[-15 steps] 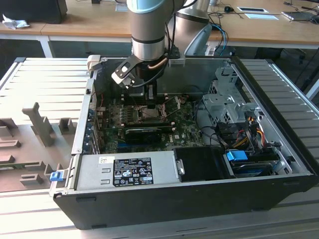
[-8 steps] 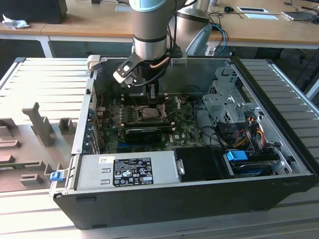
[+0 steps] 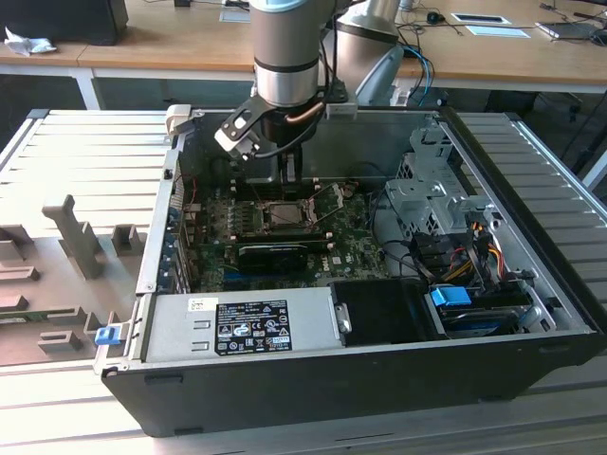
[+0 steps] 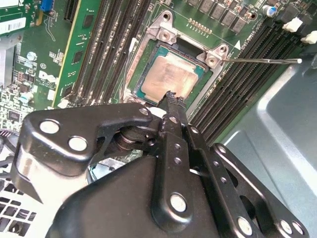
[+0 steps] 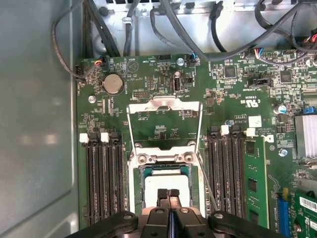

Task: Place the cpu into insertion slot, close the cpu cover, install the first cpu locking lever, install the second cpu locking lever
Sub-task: 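Close the cpu cover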

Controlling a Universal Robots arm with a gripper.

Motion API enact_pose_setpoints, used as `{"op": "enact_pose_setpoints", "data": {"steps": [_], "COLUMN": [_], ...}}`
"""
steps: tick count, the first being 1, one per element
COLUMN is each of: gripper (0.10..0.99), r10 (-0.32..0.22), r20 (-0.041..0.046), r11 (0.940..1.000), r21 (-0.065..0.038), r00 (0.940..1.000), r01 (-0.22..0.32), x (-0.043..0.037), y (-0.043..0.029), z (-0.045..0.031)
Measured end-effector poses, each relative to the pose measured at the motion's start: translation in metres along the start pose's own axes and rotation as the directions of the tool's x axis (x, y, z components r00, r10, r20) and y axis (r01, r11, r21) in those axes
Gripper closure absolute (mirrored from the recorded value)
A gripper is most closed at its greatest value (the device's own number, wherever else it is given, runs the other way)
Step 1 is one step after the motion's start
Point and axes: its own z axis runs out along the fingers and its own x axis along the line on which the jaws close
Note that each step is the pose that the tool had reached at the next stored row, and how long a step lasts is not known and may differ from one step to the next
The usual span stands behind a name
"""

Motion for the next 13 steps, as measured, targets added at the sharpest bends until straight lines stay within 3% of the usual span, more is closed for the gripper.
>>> {"op": "enact_pose_setpoints", "data": {"steps": [13], "gripper": [0.98], "r10": [0.0], "r20": [0.0], "r11": [1.0], "r21": [0.0], "r00": [1.0], "r01": [0.0], "x": [0.0004], "y": [0.001], "z": [-0.014]}}
